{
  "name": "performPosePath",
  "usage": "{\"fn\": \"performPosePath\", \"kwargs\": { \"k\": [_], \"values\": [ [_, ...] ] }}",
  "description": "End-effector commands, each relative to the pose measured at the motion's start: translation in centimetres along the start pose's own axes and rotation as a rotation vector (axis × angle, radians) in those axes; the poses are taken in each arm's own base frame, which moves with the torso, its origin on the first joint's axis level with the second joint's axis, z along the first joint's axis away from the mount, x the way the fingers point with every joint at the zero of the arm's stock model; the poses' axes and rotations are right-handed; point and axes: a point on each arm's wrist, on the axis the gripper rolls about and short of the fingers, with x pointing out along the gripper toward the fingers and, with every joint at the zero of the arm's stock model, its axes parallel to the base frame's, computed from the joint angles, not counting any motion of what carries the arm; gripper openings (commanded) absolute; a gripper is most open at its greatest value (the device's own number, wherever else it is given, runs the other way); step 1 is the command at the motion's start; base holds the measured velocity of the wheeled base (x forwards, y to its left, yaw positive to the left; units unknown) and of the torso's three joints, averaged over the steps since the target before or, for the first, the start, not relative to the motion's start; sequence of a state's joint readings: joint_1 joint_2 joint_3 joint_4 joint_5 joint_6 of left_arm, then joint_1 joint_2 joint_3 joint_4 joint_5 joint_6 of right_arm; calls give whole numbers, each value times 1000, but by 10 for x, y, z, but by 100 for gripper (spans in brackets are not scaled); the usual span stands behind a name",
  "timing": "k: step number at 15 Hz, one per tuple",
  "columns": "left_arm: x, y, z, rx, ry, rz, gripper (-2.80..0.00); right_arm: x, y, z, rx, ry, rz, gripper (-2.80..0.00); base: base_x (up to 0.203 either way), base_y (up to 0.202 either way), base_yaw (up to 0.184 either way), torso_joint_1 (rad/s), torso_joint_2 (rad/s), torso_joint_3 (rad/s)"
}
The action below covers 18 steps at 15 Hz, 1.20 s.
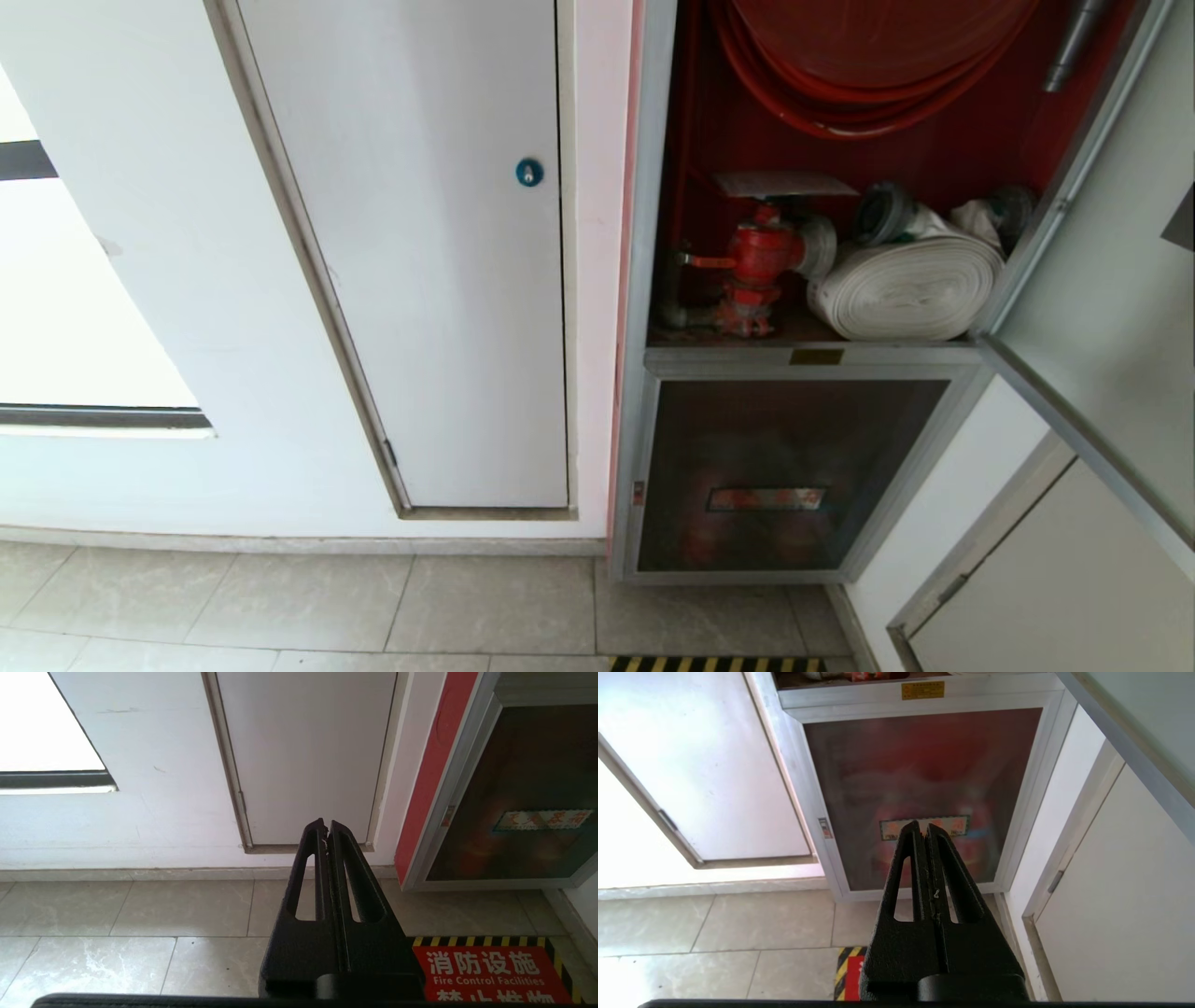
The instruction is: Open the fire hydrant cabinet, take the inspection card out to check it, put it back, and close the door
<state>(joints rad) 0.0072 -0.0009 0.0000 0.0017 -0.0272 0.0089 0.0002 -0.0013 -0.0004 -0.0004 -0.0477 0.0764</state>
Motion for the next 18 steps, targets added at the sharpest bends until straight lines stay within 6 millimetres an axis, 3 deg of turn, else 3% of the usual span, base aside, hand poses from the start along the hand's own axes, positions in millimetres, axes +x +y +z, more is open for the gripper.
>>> {"fn": "performPosePath", "kwargs": {
  "k": [1, 4, 10, 18],
  "values": [
    [0, 0, 0, 0, 1, 0, -280, 0, 0, 0, 0, 0, -6, -280, 0, 0, 0, 0, 0, 0],
    [0, 0, 0, 0, 1, 0, -280, 0, 0, 2, 0, -4, -6, -280, 0, 0, 0, 0, 0, 0],
    [0, 0, 0, 1, 1, 0, -280, -9, 0, 35, 1, -30, -86, -280, 0, 0, 0, 0, 0, 0],
    [0, 0, 0, 0, 1, 0, -280, 3, 1, 113, 3, -60, -327, -280, 0, 0, 0, 0, 0, 0]
  ]
}}
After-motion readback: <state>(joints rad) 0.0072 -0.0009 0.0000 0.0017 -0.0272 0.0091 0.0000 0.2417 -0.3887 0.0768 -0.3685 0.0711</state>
